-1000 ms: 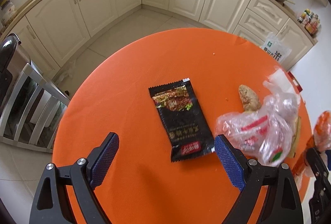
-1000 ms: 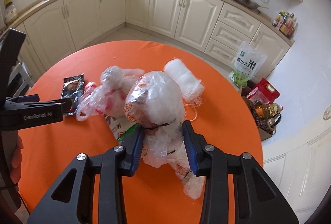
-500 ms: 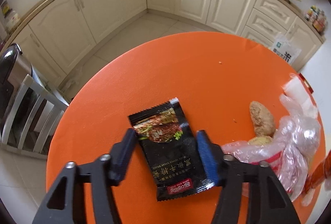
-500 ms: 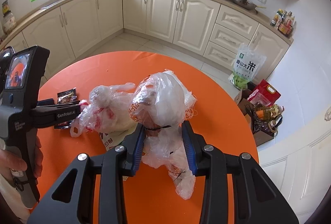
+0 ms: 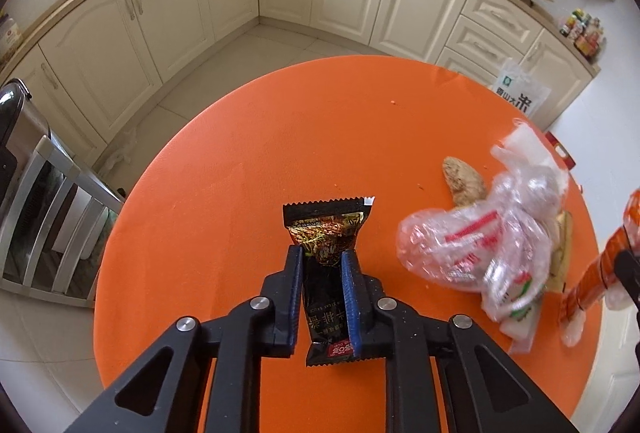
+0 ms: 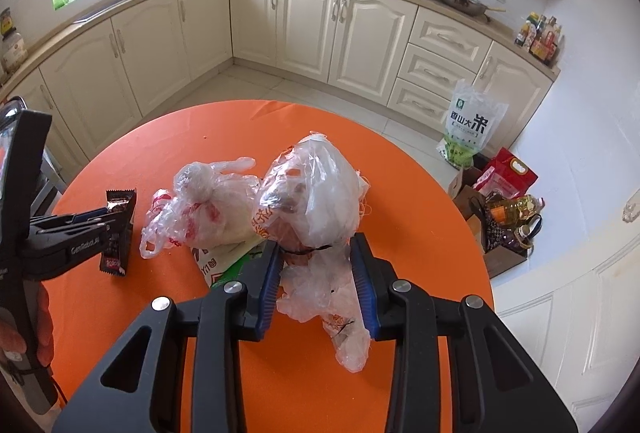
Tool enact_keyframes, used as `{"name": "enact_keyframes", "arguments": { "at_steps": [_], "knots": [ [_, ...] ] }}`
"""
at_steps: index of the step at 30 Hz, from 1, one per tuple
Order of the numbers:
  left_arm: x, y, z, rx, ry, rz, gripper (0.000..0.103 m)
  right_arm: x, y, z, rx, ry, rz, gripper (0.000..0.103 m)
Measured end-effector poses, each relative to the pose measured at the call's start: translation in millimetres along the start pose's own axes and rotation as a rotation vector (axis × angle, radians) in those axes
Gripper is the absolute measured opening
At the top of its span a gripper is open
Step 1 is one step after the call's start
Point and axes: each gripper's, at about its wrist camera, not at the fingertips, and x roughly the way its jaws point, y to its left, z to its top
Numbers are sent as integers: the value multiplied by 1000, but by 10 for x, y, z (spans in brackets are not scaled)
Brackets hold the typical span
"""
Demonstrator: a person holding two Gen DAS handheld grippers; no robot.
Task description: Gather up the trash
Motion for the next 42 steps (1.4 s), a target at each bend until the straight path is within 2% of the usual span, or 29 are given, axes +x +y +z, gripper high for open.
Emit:
{"name": "enact_keyframes", "arguments": {
  "at_steps": [1,8,12,15,18,23,30,34,37,40,42],
  "knots": [
    [-33,-7,0,3,-4,-5,1,-15,-4,-4,2,0,1,34],
    [-302,-72,-139,36,-42,-27,0,-226,-16,-44,15,-15,5,33],
    [-379,-64,-292,35,-14,-97,0,-335,-21,-101,14,-23,10,33],
    [-403,-52,-395,54,-4,-103,0,-413,-7,-140,12,-28,14,31],
    [-365,-25,-443,17,28,-103,0,-506,-12,-151,16,-51,19,27],
    [-335,-84,-492,42,81,-108,12,-583,-51,-121,21,-65,25,17],
    [-350,-181,-540,70,79,-122,34,-325,24,-159,-45,-7,88,18],
    [-336,-150,-562,61,70,-125,39,-38,157,-212,-96,54,96,20],
    [-338,-113,-565,58,56,-117,48,243,261,-251,-136,114,80,21],
    [-324,-66,-556,49,54,-109,52,246,308,-235,-168,59,26,26],
    [-300,-39,-547,37,58,-110,52,269,316,-226,-184,52,-15,37]
  ]
}}
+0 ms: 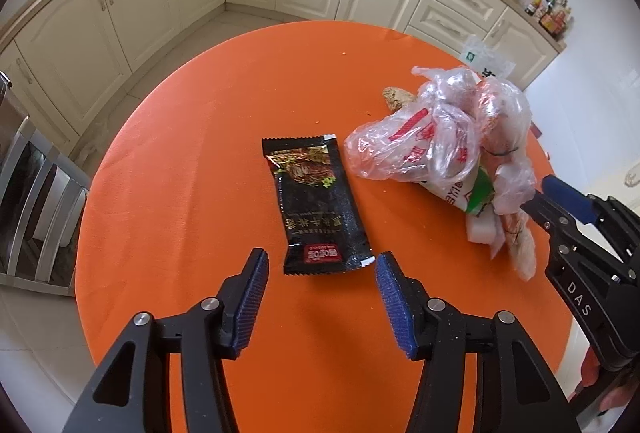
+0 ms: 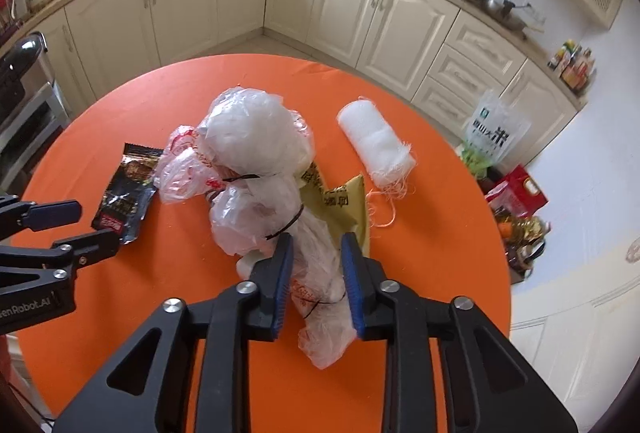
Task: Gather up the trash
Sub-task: 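Lift the long wrapped plastic bundle with the right gripper while the left gripper grasps the white cup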
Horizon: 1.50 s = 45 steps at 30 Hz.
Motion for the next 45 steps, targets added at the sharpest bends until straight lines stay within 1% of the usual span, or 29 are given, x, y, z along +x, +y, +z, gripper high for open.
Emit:
{"name": "enact_keyframes", "arguments": {
  "at_steps": [1,3,5,6,8,11,12,14,16,19,20,21,24,25,27,29,31,32,33,38,41,45],
  "knots": [
    [10,6,5,-2,1,-3,52,6,-6,3,-7,-6,-20,42],
    [40,0,1,-2,7,-6,52,13,-19,1,-25,-25,-88,67],
    [77,-18,1,-3,14,-9,52,35,-44,-7,-30,-38,-108,77],
    [97,-34,-6,-2,21,-12,52,41,-58,-19,-29,-42,-107,80],
    [123,-44,2,1,30,-20,52,37,-88,-44,-28,-45,-96,83],
    [144,-50,-8,6,36,-22,52,-7,-122,-62,-30,-43,-17,83],
    [145,-54,-12,7,35,-19,52,-34,-104,-81,-39,-55,13,83],
    [144,-44,-8,3,36,-13,53,-20,-37,-80,-78,-62,13,83],
    [140,-37,5,-4,36,-11,53,62,0,-48,-91,-47,19,81],
    [141,-46,3,-6,36,-10,53,170,-25,16,-58,-20,71,79],
    [141,-44,1,-6,37,-10,54,177,-24,19,-49,-11,101,73],
    [141,-40,0,-7,38,-11,54,170,-13,12,-51,-11,120,71],
    [158,-28,12,-11,33,-9,57,255,28,19,-72,8,146,70],
    [161,-25,15,-15,34,-11,58,293,34,20,-71,20,160,68],
    [152,-31,15,-15,30,-9,59,373,27,24,-52,51,220,51],
    [152,-46,13,-9,29,-3,59,370,-2,28,-39,50,217,49],
    [151,-62,9,-8,31,-1,59,310,-12,15,-35,39,204,45],
    [149,-75,7,-6,31,-3,59,268,-32,6,-28,33,208,41],
    [144,-94,5,-4,31,-4,59,226,-63,-1,-18,27,211,39],
    [95,-289,19,23,25,-15,59,13,-280,-59,54,-11,207,39],
    [73,-470,21,51,27,-28,59,-74,-444,-111,104,-3,242,39],
    [68,-746,44,82,38,-51,60,-156,-742,-266,196,8,262,39]
  ]
}}
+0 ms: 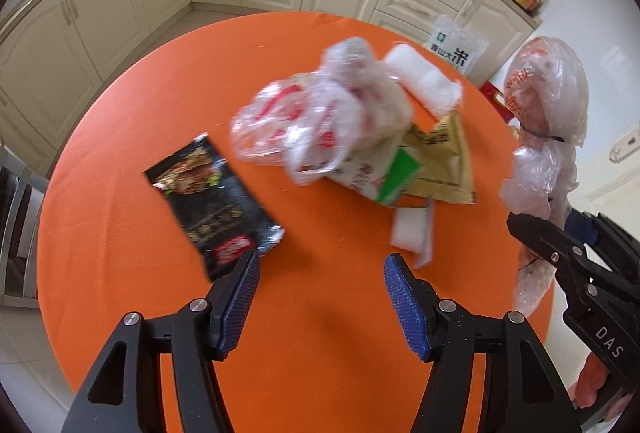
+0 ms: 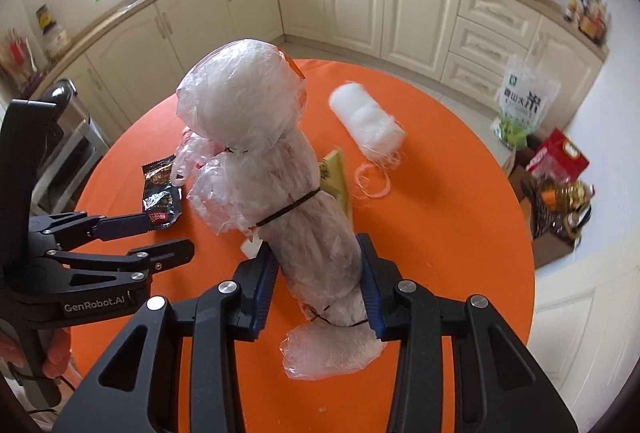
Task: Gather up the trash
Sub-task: 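Lift the long wrapped plastic bundle with the right gripper while the left gripper grasps the white cup, then carry the white cup and plastic bundle toward the blue bin with both grippers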
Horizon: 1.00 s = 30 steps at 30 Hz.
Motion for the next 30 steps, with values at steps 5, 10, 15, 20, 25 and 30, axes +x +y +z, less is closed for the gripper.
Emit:
{"name": "enact_keyframes", "arguments": {
  "at_steps": [5,10,15,20,25,30],
  "knots": [
    [135,-408,140,85,26,-8,66,-83,-347,-134,83,10,5,39],
    [394,-650,257,124,84,-7,64,-64,-607,-246,129,24,4,39],
    [579,-625,320,102,103,-22,40,-40,-751,-270,153,22,15,39],
    [603,-699,305,145,73,7,18,-23,-773,-314,161,31,13,39],
    [573,-775,223,165,40,30,17,-49,-753,-345,169,37,12,39],
    [484,-914,144,174,20,32,17,-206,-737,-428,181,19,3,39]
  ]
}}
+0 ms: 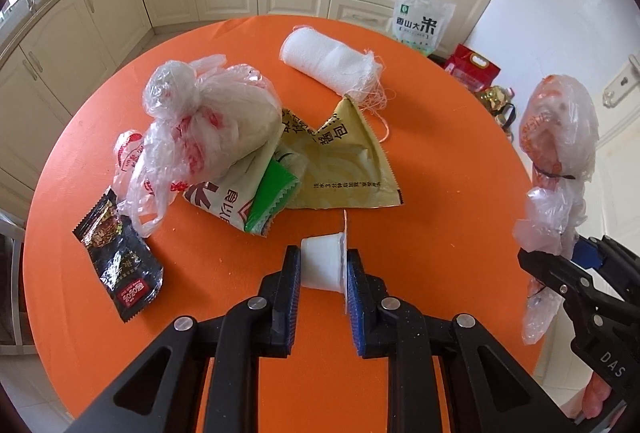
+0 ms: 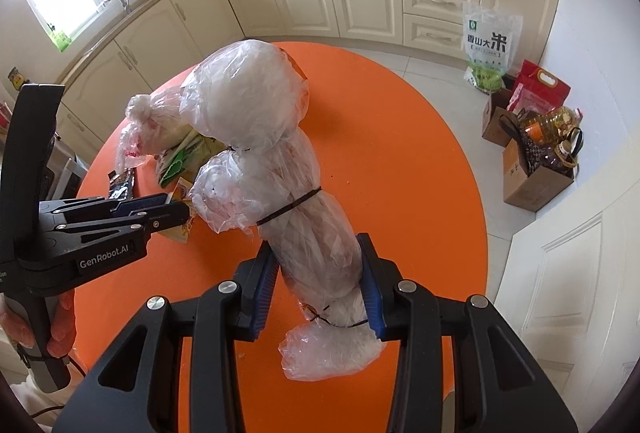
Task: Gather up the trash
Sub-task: 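Carry the white cup and plastic bundle toward the blue bin with both grippers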
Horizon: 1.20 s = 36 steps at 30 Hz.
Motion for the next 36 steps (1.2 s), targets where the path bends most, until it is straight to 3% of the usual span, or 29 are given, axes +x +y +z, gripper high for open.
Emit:
{"name": "enact_keyframes", "arguments": {
  "at_steps": [11,19,27,36],
  "knots": [
    [-491,-475,-294,94,-57,-26,17,-657,-232,-447,79,-62,-22,39],
    [-729,-1150,-576,227,-55,-117,18,-1217,-727,-948,190,-101,-95,39],
    [-527,-1937,-761,359,12,-206,18,-1669,-1361,-1512,334,-126,-194,39],
    [-209,-2564,-811,451,88,-219,18,-1769,-1921,-1950,462,-93,-252,39]
  ]
}}
